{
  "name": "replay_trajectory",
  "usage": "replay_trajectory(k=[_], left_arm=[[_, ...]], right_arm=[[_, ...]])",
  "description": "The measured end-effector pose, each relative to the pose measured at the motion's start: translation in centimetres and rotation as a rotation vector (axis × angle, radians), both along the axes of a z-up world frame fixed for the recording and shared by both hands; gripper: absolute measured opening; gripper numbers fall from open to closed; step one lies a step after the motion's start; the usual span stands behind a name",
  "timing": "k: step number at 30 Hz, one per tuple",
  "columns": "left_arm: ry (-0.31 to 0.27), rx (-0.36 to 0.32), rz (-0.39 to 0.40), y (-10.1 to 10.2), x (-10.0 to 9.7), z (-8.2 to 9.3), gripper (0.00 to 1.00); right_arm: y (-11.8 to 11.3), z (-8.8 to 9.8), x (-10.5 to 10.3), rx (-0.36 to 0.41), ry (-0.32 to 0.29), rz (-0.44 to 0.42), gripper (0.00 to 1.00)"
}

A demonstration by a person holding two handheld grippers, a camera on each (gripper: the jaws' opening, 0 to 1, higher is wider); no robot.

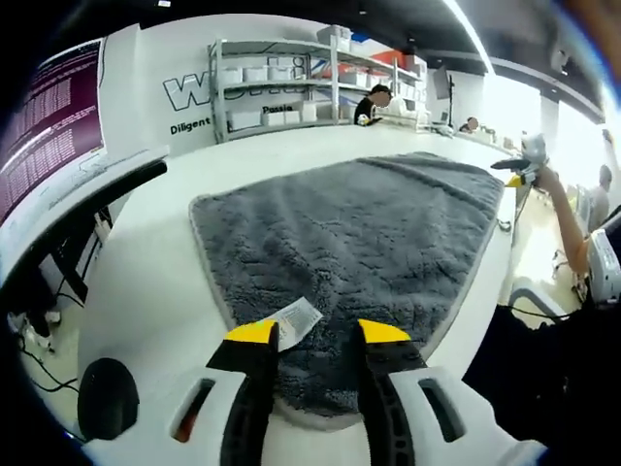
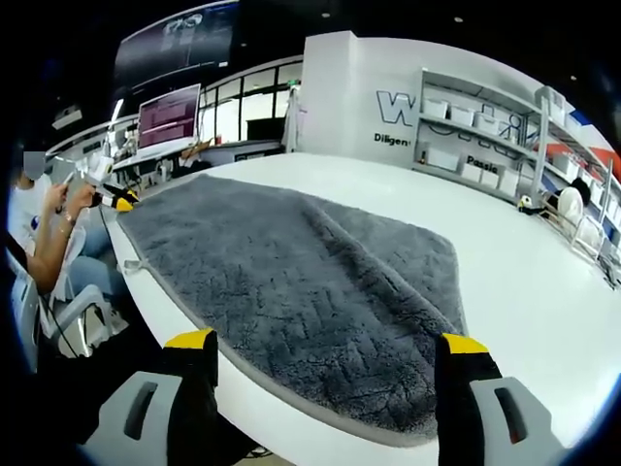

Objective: Open the folded towel by lifting each exposed corner and separating the folded layers until the towel lies flat within the target outline without major curled edges

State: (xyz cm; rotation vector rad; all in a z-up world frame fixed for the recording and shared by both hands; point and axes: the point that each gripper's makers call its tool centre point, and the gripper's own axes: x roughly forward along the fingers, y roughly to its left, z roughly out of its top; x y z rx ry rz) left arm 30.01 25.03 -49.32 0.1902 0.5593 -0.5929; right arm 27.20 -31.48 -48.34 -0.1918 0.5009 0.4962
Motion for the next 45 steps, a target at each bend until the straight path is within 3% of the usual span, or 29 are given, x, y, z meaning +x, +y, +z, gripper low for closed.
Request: replay_trajectory(k=[2,4,6,8,13,15,24,33,38,45], left_arm=[[-0.011,-0.007,0.005,-0.2,-0.1,0.3,0.43],[-0.043,-0.084,0.022,-1.3,0.0,1.4,0.50],[-0.083,-0.121,-0.018,-2.5,-0.3,2.4,0.57],[-0.124,-0.134,-0.072,-4.0,-0.9,3.2,0.63],[-0.133,-0.153,-0.103,-6.4,-1.7,3.5,0.92],[-0.136,-0.145,-0.119,-7.3,-2.1,3.4,0.99],[-0.137,-0.105,-0.198,-9.4,-2.9,3.0,0.99],[-0.140,-0.104,-0.155,-8.5,-2.2,3.1,0.99],[-0.149,-0.132,-0.134,-8.0,-2.1,3.6,0.99],[-0.144,-0.122,-0.134,-7.9,-2.2,3.6,0.99]], right_arm=[[0.2,0.0,0.1,0.000,0.002,0.006,0.98],[0.6,-0.1,0.1,-0.006,0.009,0.018,0.99],[0.8,0.0,0.1,-0.003,0.010,0.025,0.99],[1.0,0.1,0.1,0.005,0.011,0.031,0.99],[1.3,0.5,0.2,0.002,0.005,0.037,0.99],[1.4,0.7,0.3,0.001,0.005,0.043,0.99],[1.5,2.8,1.7,-0.009,-0.020,0.063,0.99],[1.3,5.8,4.7,-0.011,-0.049,0.079,0.99],[1.0,6.8,7.1,-0.012,-0.056,0.065,0.97],[-1.0,7.6,12.2,0.004,-0.091,-0.030,0.87]])
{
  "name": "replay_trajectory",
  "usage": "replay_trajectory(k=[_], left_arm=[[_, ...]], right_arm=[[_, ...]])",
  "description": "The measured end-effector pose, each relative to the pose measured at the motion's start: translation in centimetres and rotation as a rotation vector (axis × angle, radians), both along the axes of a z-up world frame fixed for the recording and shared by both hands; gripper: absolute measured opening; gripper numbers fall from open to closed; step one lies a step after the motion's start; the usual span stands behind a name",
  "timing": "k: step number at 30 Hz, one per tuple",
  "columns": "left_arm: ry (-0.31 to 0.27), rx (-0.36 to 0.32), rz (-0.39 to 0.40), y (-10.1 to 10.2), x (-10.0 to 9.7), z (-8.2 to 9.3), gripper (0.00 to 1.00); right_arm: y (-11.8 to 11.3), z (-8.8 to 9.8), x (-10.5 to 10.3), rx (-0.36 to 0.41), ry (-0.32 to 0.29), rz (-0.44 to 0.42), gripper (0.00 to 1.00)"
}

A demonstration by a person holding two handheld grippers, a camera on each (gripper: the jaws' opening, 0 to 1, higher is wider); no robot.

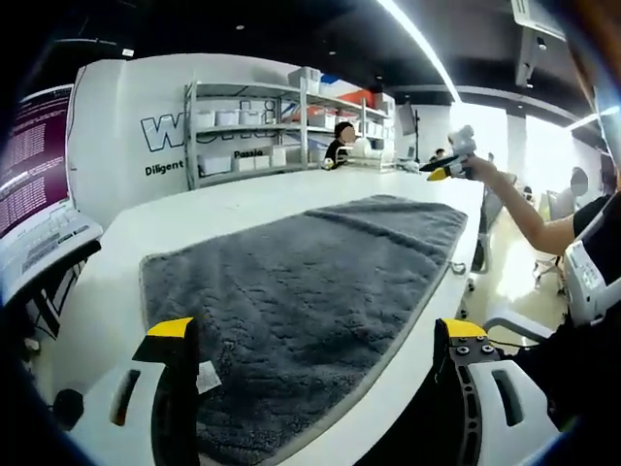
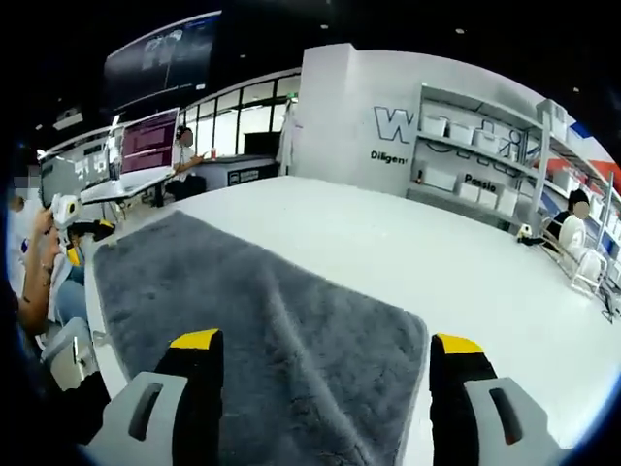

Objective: Open the folded towel by lifting each exposed corner and separating the folded layers until the towel lies flat within the target outline without major curled edges

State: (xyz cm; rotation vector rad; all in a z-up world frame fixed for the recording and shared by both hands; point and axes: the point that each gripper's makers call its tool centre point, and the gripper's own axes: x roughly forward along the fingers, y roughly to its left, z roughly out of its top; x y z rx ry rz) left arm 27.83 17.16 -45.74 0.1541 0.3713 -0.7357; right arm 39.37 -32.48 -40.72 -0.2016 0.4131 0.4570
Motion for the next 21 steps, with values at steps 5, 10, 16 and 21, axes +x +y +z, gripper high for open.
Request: replay_trajectory(k=[5,10,16,21], left_arm=[[0.012,0.008,-0.016,-0.5,-0.4,-0.4,0.99],[-0.002,-0.001,-0.023,-0.9,-0.1,0.2,0.99],[-0.002,-0.005,-0.029,-1.2,-0.1,0.4,0.99],[0.000,-0.010,-0.037,-1.4,-0.2,0.2,0.99]], right_arm=[[-1.5,-0.2,3.2,0.032,-0.019,-0.062,0.61],[-2.0,-1.3,5.8,0.072,0.011,-0.095,0.46],[-3.0,-3.3,8.6,0.018,0.085,-0.139,0.34],[-3.4,-5.1,11.0,-0.016,0.119,-0.163,0.34]])
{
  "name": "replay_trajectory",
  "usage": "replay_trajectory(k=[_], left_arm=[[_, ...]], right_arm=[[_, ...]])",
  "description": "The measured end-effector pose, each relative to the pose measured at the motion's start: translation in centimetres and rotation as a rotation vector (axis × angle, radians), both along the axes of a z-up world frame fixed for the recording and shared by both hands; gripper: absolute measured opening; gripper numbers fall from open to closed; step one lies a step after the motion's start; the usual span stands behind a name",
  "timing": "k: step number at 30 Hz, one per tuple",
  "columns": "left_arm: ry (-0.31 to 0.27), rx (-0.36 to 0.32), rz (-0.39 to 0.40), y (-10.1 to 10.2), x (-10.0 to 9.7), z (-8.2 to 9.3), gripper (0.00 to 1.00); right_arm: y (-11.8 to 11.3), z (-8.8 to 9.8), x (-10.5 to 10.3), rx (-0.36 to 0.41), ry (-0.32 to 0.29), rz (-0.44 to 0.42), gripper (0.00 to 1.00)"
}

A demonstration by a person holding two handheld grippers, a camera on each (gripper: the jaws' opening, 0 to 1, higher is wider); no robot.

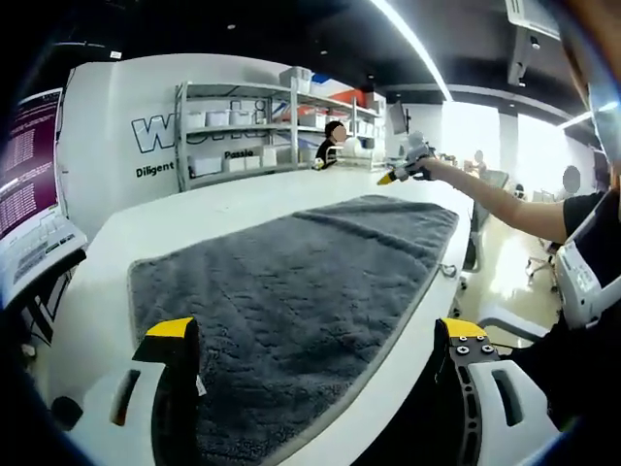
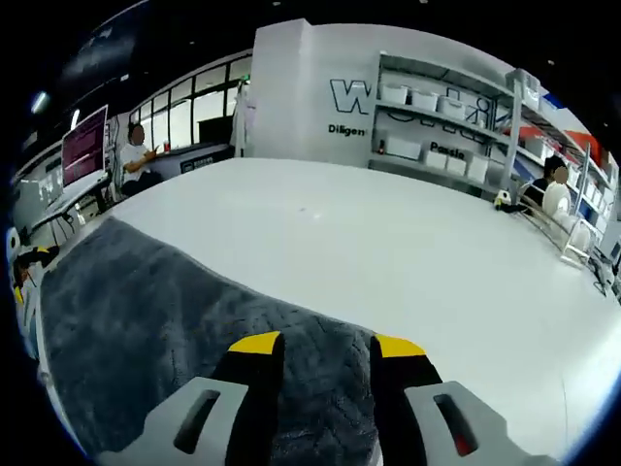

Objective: Open the folded towel by lifting each exposed corner and separating the folded layers until the towel lies flat within the target outline without major curled edges

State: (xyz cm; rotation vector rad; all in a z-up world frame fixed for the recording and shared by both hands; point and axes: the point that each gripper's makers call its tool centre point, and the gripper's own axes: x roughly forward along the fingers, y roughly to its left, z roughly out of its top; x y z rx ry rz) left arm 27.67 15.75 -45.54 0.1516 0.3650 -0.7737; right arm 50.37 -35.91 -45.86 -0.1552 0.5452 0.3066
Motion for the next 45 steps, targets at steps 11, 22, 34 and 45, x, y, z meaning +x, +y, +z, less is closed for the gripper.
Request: replay_trajectory(k=[11,22,34,45], left_arm=[[-0.001,-0.032,-0.018,-0.9,0.4,-0.2,0.99],[0.018,-0.029,-0.002,0.0,0.3,-0.8,0.99],[0.031,-0.027,0.009,0.2,0.0,-1.2,0.99],[0.037,-0.038,0.007,0.2,-0.4,-1.6,0.99]], right_arm=[[-2.0,-4.1,2.2,-0.026,0.101,-0.081,0.18],[-2.5,-4.7,2.9,-0.010,0.100,-0.096,0.11],[-3.2,-4.7,3.8,0.045,0.094,-0.138,0.12],[-3.4,-4.8,4.3,0.069,0.093,-0.173,0.13]])
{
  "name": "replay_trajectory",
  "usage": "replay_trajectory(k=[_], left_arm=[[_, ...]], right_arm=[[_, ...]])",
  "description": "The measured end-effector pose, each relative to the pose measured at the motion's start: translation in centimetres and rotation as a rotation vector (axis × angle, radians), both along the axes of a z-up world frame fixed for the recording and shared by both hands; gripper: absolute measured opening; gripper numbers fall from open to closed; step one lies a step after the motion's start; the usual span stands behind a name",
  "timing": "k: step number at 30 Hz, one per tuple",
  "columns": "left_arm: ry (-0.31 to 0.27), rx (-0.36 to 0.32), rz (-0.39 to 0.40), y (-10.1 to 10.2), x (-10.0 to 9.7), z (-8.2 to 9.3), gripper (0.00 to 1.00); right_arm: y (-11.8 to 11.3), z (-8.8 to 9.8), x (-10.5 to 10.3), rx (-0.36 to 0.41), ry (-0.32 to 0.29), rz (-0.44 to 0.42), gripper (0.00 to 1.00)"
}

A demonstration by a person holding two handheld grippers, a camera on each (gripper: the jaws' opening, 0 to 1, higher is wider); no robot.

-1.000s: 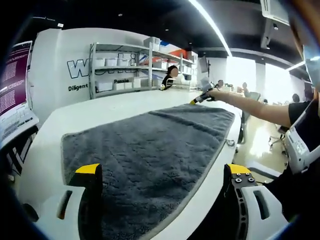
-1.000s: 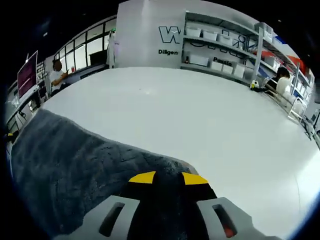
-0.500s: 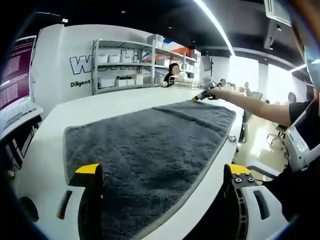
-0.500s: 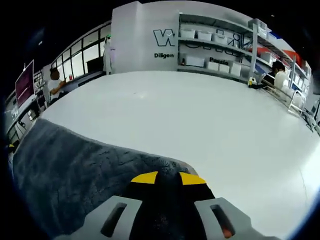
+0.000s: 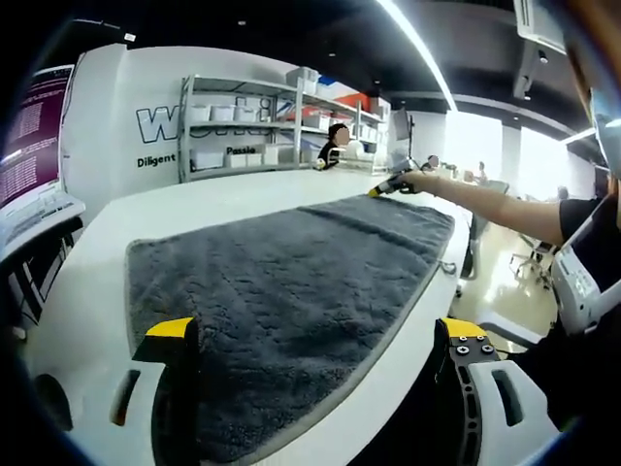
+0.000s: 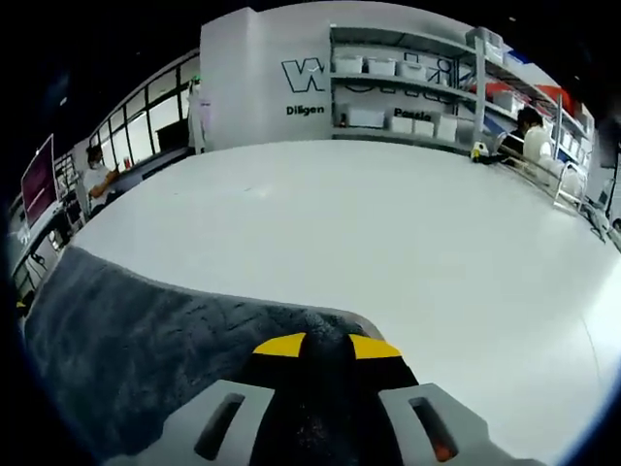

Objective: Open the folded towel by lifting each exposed corner and separating the folded layers until the towel lies flat within the target outline without major curled edges

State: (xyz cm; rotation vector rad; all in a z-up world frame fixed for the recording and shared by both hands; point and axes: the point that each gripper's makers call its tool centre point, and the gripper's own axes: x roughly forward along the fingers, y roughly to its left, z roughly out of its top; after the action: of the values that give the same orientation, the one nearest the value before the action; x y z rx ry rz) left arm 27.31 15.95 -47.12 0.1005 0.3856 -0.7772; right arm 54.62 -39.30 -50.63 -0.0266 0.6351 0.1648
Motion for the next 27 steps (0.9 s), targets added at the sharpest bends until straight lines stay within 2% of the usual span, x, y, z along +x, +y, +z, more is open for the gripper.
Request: replay_trajectory(k=[3,6,11,13,18,22,27], left_arm=[[-0.001,-0.005,0.005,0.2,0.0,0.1,0.99],[-0.007,-0.012,0.009,0.5,0.0,0.4,0.99],[-0.013,-0.010,0.032,1.2,-0.1,0.8,0.99],[-0.015,-0.014,0.031,1.3,-0.2,0.9,0.99],[-0.009,-0.033,0.049,1.6,-0.3,0.9,0.99],[-0.004,-0.032,0.062,2.1,-0.4,0.9,0.99],[0.000,-0.042,0.080,2.6,-0.5,1.0,0.99]], right_arm=[[0.0,0.3,-0.3,0.015,-0.015,0.002,0.17],[-0.2,1.2,-0.9,0.002,-0.051,-0.018,0.35],[0.0,2.1,-3.1,-0.036,-0.037,0.021,0.47],[0.5,2.3,-4.3,-0.017,-0.014,0.042,0.54],[1.6,3.0,-7.3,0.015,-0.004,0.093,0.73],[2.7,3.0,-10.0,0.028,0.027,0.144,0.81],[4.6,3.9,-13.7,0.044,0.010,0.202,0.93]])
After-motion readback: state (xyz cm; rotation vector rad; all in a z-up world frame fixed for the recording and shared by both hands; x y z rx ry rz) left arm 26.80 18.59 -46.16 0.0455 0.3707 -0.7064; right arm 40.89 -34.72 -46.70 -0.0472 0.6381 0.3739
